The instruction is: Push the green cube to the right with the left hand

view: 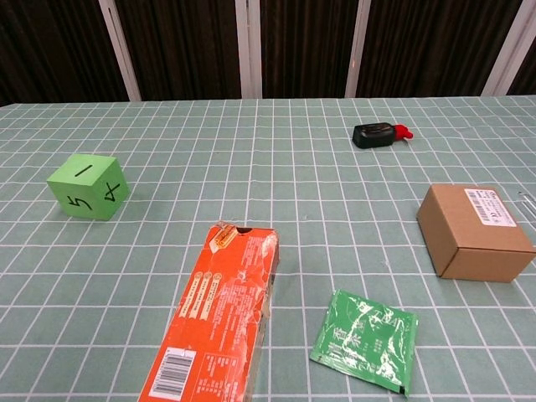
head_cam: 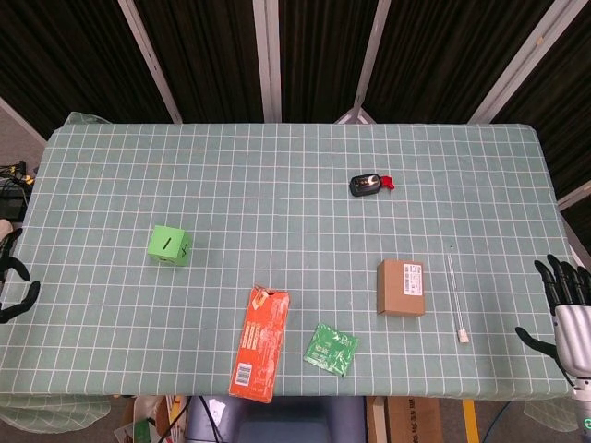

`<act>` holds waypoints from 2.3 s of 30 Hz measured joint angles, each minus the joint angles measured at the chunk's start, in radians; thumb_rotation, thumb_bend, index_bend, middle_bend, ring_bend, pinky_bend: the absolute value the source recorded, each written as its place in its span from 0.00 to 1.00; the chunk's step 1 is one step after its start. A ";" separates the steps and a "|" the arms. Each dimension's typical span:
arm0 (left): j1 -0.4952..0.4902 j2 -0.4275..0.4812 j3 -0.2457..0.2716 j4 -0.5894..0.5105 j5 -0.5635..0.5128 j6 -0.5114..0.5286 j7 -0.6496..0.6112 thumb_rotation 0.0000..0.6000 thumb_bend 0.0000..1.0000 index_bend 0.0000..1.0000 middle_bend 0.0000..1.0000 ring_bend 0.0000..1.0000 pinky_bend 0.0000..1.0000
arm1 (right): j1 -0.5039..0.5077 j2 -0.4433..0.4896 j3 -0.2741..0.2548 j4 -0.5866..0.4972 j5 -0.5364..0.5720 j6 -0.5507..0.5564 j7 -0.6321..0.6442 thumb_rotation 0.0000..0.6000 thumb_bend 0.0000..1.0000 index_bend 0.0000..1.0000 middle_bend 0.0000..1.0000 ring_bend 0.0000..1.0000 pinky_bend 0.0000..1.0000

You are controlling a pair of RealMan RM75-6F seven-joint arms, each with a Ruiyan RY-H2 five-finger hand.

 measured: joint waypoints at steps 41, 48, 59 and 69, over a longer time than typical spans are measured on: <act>-0.690 -0.070 0.124 -0.036 -1.020 -0.653 0.365 1.00 0.85 0.14 0.79 0.58 0.67 | 0.021 -0.022 -0.009 -0.015 0.035 -0.064 -0.090 1.00 0.05 0.07 0.00 0.00 0.00; -0.692 -0.100 0.128 -0.028 -1.002 -0.642 0.350 1.00 0.85 0.14 0.79 0.58 0.67 | 0.018 -0.018 -0.007 -0.019 0.037 -0.058 -0.082 1.00 0.04 0.07 0.00 0.00 0.00; -0.697 -0.129 0.140 -0.068 -0.960 -0.587 0.364 1.00 0.85 0.14 0.78 0.58 0.67 | 0.017 -0.011 -0.006 -0.025 0.043 -0.061 -0.072 1.00 0.04 0.07 0.00 0.00 0.00; -0.700 -0.153 0.164 -0.110 -0.924 -0.530 0.405 1.00 0.85 0.14 0.78 0.58 0.67 | 0.012 0.002 -0.002 -0.032 0.050 -0.058 -0.049 1.00 0.04 0.07 0.00 0.00 0.00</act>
